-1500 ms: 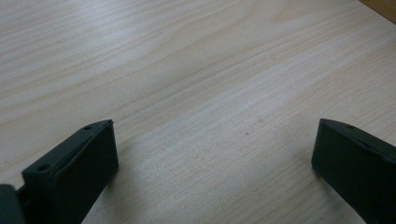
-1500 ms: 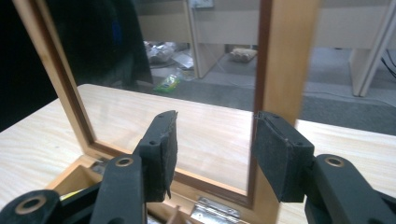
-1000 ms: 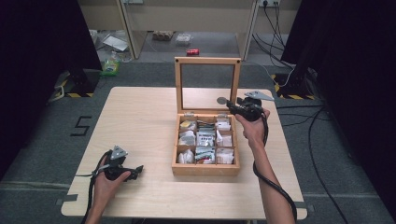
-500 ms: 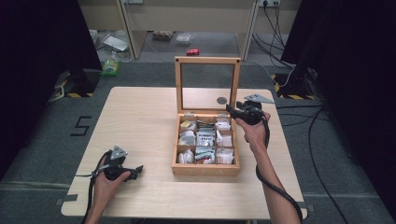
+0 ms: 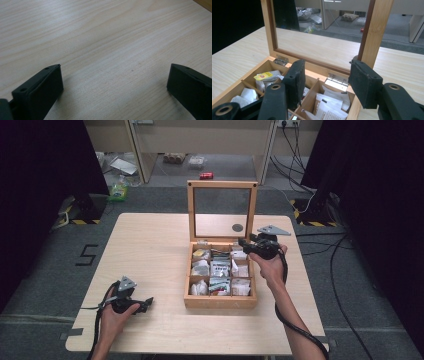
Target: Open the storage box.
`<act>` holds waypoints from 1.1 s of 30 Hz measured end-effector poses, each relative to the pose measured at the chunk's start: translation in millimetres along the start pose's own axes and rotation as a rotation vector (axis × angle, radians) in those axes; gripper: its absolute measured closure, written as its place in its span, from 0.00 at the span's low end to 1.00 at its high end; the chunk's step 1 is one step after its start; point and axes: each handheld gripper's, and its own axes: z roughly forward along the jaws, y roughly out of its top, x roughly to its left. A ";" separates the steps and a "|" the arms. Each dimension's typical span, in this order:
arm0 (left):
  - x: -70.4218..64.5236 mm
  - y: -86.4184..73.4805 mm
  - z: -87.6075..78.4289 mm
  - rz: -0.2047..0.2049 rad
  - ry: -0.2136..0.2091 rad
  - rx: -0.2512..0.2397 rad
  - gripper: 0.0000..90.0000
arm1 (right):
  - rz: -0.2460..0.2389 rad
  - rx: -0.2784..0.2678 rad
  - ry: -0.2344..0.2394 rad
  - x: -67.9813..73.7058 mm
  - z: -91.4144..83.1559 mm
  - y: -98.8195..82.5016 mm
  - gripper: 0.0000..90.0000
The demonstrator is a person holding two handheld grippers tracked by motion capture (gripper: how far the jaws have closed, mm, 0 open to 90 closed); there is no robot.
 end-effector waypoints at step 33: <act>-0.1 0.0 0.1 -0.001 0.000 -0.001 0.00 | 0.015 0.032 0.087 10.9 -27.8 -48.9 0.49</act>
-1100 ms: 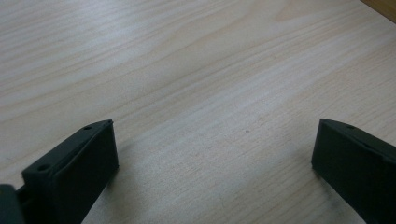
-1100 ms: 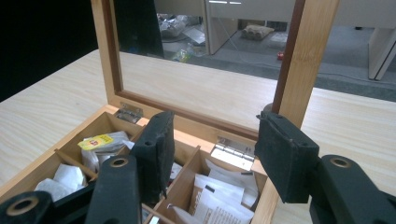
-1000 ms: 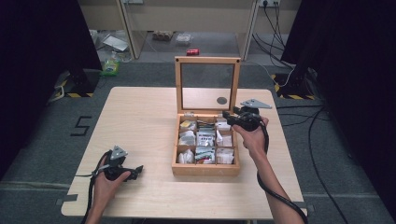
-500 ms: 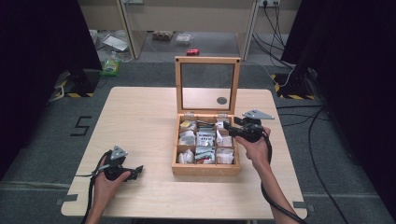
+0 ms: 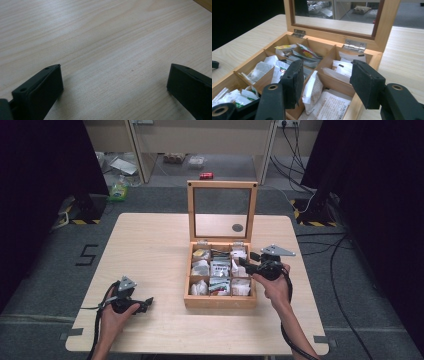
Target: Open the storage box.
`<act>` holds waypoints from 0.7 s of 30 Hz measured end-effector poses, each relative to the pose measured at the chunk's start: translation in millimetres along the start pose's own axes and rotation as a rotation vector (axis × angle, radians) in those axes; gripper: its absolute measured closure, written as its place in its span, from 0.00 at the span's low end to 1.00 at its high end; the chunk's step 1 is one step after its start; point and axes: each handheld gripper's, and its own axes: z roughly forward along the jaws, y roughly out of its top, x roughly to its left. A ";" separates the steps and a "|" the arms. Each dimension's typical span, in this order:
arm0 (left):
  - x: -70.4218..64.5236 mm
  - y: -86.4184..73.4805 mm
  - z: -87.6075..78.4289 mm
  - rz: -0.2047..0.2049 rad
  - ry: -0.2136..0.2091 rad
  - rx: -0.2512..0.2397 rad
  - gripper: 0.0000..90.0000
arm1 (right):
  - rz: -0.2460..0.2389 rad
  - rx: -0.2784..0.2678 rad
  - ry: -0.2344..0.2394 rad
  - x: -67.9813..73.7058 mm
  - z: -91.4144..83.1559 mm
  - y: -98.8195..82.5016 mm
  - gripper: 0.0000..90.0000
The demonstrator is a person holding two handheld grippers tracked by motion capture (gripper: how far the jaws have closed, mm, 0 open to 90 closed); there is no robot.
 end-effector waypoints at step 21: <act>0.0 0.0 0.0 0.000 0.000 0.001 0.00 | -0.023 0.081 0.011 4.0 9.0 -15.0 0.48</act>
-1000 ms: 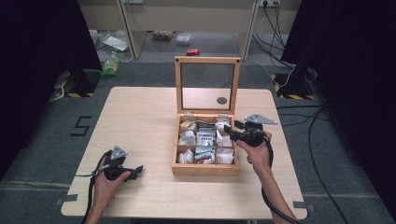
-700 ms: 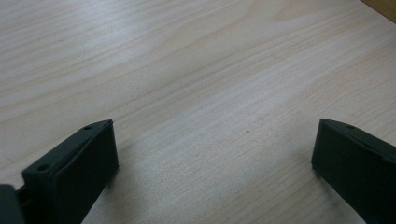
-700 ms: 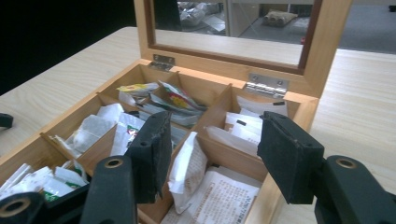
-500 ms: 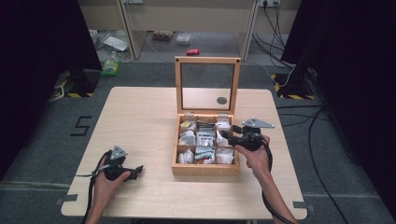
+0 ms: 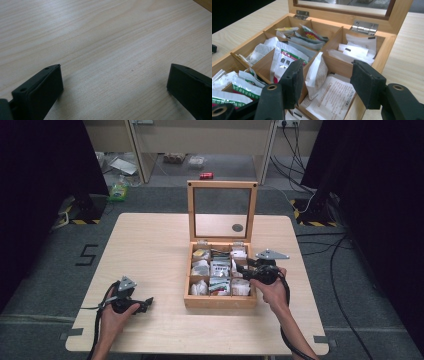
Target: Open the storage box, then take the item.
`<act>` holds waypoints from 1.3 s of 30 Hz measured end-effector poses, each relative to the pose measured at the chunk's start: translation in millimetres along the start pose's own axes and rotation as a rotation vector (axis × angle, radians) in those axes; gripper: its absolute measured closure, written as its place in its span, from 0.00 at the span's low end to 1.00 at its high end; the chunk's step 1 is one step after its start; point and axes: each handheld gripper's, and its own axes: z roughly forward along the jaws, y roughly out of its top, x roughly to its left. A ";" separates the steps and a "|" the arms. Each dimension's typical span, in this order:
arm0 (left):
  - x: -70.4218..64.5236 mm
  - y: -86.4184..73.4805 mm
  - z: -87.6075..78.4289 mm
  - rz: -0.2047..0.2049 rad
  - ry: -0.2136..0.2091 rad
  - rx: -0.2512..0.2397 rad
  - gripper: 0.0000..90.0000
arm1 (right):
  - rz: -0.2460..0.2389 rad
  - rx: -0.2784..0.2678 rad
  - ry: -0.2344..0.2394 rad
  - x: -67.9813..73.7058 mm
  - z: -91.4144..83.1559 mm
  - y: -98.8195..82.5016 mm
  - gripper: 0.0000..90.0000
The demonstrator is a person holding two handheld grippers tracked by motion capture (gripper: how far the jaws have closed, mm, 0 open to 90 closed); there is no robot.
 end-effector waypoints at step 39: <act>-0.5 -1.9 -1.7 -0.004 0.003 -0.002 0.00 | -0.009 0.063 0.018 1.7 19.5 -6.6 0.82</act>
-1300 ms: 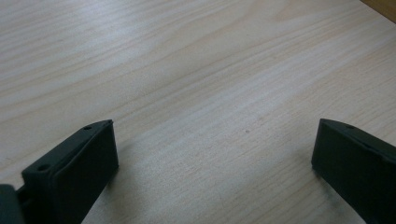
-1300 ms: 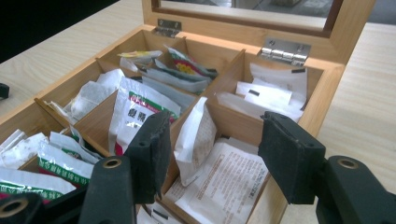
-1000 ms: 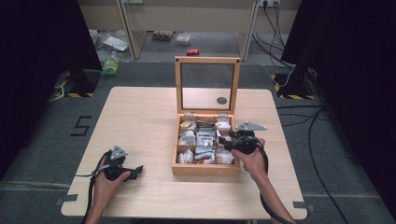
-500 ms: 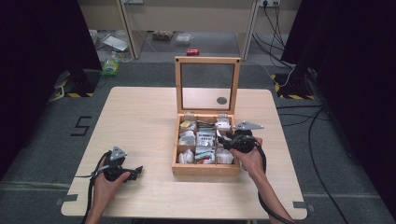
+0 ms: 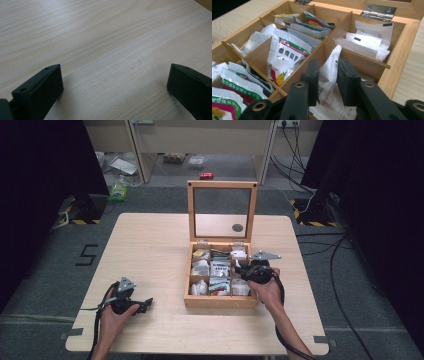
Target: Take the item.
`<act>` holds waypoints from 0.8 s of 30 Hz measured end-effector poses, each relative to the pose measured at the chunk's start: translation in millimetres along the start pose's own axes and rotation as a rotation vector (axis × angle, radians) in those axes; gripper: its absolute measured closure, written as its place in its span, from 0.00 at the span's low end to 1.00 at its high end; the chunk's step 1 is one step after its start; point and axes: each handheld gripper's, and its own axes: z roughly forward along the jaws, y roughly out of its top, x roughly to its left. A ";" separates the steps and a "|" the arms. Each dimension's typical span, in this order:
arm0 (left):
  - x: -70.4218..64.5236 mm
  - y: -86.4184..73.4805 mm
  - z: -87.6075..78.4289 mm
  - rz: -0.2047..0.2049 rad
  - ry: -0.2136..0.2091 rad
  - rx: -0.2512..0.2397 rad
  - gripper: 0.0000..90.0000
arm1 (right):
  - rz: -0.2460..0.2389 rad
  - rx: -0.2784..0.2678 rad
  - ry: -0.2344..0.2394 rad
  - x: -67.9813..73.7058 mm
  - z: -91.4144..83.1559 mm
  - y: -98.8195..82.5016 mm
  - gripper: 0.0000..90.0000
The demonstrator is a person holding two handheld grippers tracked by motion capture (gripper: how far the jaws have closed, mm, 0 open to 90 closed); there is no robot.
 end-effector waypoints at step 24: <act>0.0 0.0 0.0 0.000 0.000 0.000 0.00 | 0.005 -0.112 0.022 -3.6 -23.6 11.8 0.94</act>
